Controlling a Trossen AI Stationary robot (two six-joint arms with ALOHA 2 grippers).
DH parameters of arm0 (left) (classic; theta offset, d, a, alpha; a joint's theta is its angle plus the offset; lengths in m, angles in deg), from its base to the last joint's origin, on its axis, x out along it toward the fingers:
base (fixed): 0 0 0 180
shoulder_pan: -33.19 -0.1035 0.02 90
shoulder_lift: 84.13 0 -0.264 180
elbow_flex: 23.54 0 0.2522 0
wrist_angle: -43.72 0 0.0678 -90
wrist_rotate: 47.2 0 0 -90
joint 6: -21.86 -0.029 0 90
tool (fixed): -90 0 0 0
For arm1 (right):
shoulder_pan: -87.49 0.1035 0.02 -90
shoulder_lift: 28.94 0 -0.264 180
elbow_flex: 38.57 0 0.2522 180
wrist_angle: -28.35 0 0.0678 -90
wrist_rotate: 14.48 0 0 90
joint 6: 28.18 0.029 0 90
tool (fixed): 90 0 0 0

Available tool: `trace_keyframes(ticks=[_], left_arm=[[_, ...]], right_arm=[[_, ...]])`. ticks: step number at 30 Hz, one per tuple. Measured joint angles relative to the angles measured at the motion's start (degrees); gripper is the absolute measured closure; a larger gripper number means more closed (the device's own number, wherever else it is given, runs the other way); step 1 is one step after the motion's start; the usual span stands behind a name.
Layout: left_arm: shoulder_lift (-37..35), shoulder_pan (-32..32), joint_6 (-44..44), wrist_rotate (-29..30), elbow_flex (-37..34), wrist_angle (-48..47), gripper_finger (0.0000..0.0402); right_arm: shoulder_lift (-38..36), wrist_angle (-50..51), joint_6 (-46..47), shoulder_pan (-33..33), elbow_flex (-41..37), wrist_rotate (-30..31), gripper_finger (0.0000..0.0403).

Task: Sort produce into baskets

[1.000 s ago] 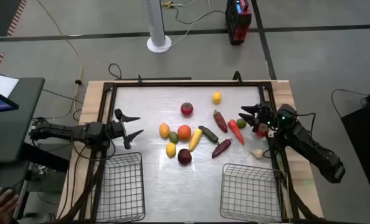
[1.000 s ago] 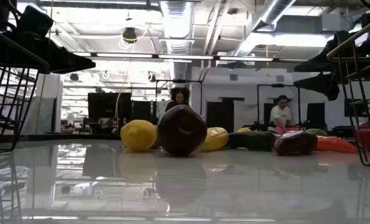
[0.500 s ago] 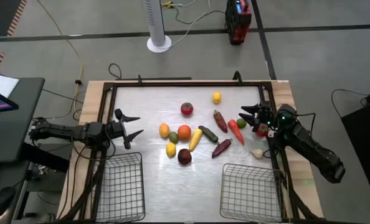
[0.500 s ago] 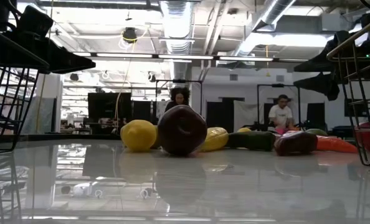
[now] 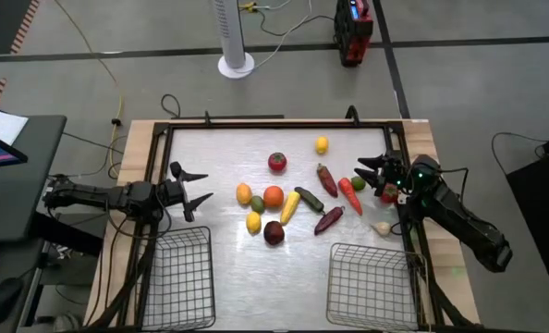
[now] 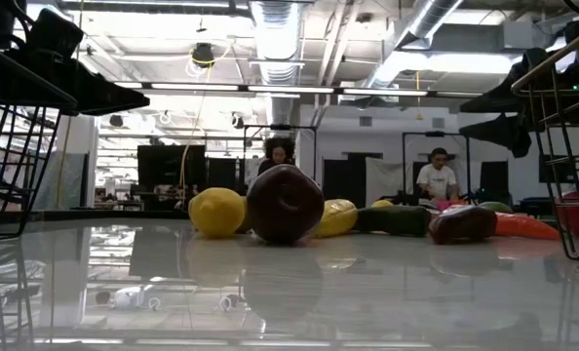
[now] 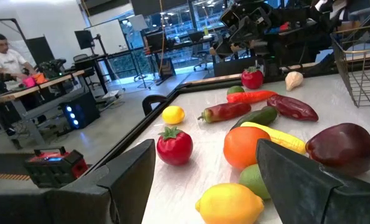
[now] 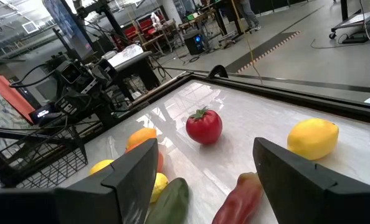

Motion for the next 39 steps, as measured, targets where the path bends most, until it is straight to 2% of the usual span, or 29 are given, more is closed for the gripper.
trace_keyframes(ticks=[29,32,37,39], left_arm=[[0.0,0.0,0.4,0.0,0.0,0.0,0.0135],[0.0,0.0,5.6,-0.1,0.0,0.0,0.0135],[0.0,0.0,26.2,-2.2,0.0,-0.1,0.0135],[0.0,0.0,30.6,-2.3,0.0,-0.1,0.0135]], right_arm=[[0.0,0.0,0.0,0.0,0.0,0.0,0.0111],[0.0,0.0,0.0,0.0,0.0,0.0,0.0111],[0.0,0.0,0.0,0.0,0.0,0.0,0.0111],[0.0,0.0,0.0,0.0,0.0,0.0,0.0111]])
